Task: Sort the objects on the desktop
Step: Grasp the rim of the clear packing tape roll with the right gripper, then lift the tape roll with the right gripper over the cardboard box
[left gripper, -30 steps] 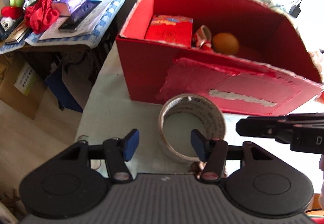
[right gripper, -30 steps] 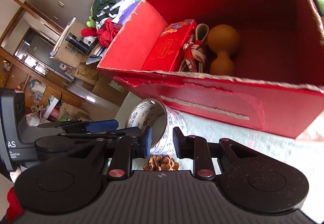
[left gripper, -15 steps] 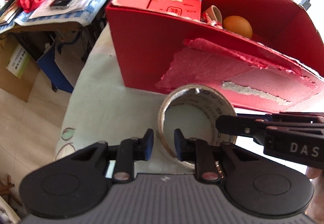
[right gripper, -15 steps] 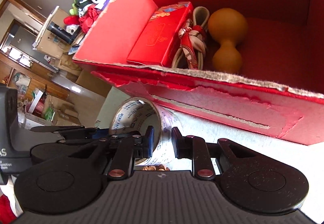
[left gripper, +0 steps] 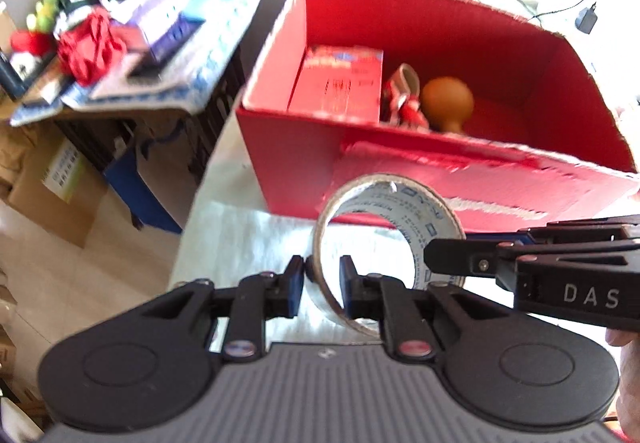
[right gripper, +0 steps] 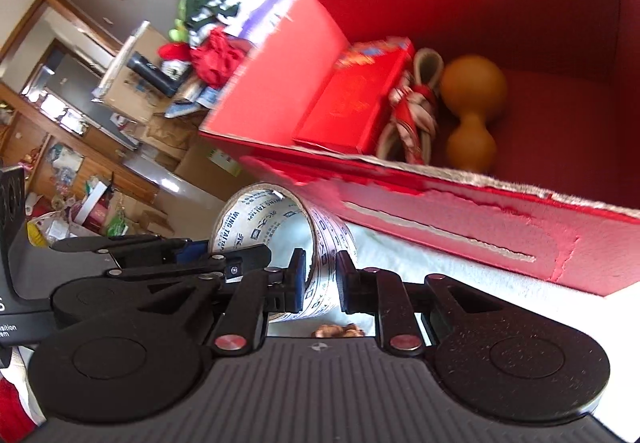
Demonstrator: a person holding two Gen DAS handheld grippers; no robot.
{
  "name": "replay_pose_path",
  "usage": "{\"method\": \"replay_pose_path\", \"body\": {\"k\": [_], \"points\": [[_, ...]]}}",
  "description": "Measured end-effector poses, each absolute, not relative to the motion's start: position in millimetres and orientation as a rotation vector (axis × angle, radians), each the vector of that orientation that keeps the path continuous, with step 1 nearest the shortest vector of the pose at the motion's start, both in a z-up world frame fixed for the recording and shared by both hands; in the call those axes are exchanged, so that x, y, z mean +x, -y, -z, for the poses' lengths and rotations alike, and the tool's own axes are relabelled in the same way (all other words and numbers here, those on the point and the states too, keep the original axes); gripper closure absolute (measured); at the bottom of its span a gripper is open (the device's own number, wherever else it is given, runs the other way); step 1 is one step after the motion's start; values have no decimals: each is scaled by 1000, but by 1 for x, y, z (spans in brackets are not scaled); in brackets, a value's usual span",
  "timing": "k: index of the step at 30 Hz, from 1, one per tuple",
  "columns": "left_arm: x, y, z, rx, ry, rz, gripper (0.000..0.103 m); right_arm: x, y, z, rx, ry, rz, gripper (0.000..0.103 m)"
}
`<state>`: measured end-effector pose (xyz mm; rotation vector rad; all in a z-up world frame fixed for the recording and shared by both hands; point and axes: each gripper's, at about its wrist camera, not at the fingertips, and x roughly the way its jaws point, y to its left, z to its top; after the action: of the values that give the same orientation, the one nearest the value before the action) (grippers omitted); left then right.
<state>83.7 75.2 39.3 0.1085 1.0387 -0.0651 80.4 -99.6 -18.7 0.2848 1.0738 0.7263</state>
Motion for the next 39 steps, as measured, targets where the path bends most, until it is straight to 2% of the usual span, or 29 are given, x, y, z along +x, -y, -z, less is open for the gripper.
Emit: {"method": "replay_pose_path", "body": {"k": [10,26,39], "points": [[53,-38,-86,208,-918,113,90,56,127,-18,298,-969,-735,86],[34,76,-91,355,-864,394,90,18,234,-33,432,-878,-431,87],[94,87,-125,370,-776,508,91,56,231,-72,373,-750,-325,87]]}}
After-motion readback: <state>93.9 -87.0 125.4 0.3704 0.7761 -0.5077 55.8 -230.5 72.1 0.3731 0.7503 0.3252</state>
